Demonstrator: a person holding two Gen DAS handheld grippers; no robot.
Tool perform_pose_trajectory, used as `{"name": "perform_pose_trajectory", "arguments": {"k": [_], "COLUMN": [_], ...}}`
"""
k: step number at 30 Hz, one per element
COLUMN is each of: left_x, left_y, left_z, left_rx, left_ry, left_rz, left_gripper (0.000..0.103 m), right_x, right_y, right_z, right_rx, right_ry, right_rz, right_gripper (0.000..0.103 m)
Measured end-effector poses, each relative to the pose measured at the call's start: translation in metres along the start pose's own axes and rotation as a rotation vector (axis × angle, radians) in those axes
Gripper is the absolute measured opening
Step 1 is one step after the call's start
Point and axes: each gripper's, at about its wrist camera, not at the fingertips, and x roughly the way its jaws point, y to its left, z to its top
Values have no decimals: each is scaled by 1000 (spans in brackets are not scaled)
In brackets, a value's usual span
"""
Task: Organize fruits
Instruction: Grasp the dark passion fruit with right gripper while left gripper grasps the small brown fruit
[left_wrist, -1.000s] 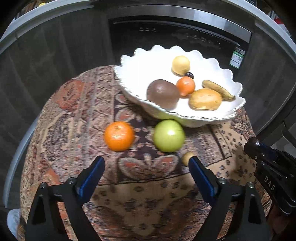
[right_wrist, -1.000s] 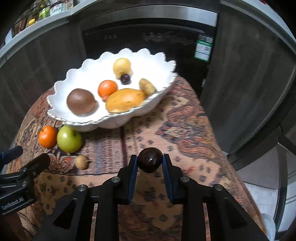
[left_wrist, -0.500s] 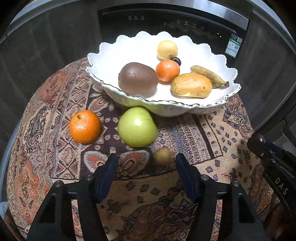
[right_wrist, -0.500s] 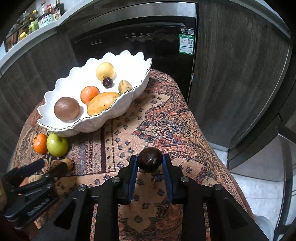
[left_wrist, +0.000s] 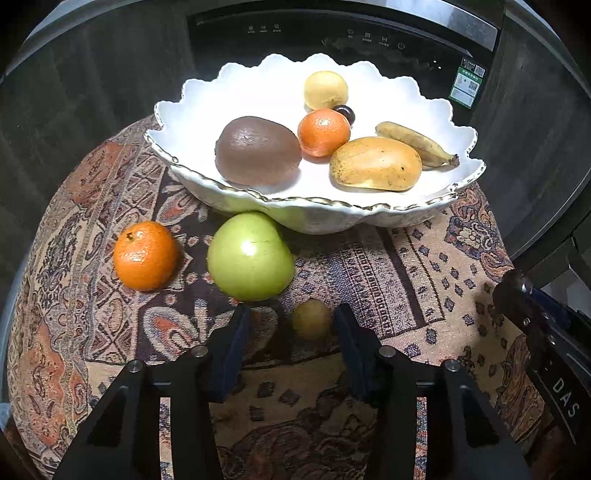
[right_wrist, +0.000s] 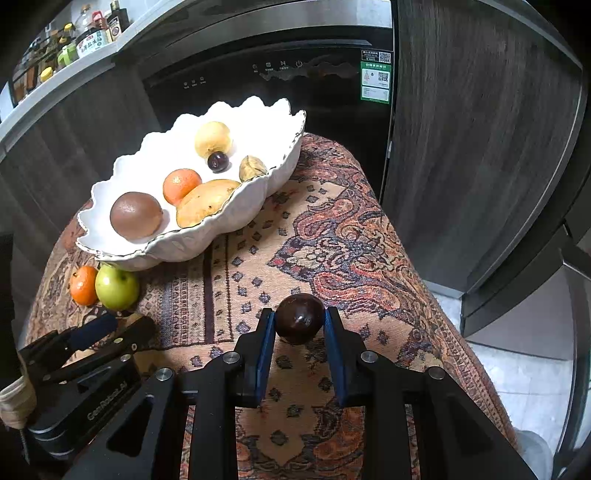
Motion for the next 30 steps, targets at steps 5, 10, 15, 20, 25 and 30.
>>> {"name": "perform_pose_trajectory", "arguments": {"k": [5,10,15,20,25,30], "left_x": [4,5,0,-12,-27,-49], "left_y": [-5,-11,-9,-1,10,25], "left_z": [1,3,2,-5,-10,-17], "left_rx": [6,28,28,32,30,26], "left_ry": [3,-6,-8,-19,-36,-61], "left_rz": [-13,-21,-27,-20,-14,-11], "left_gripper": [31,22,22,22,22,22], "right_x": [2,2,1,-2,-6,-11], "right_y": [1,0,1,5,10,19], "right_z": [0,-1,-1,-2,-4,-8], "right_rx": [-1,0,-3,-18,-36,-57], "right_ry": [2,3,-2,-9,-17,-24], "right_rz": [0,1,-2,-7,-17,-18], "right_gripper": [28,28,28,28,28,28]}}
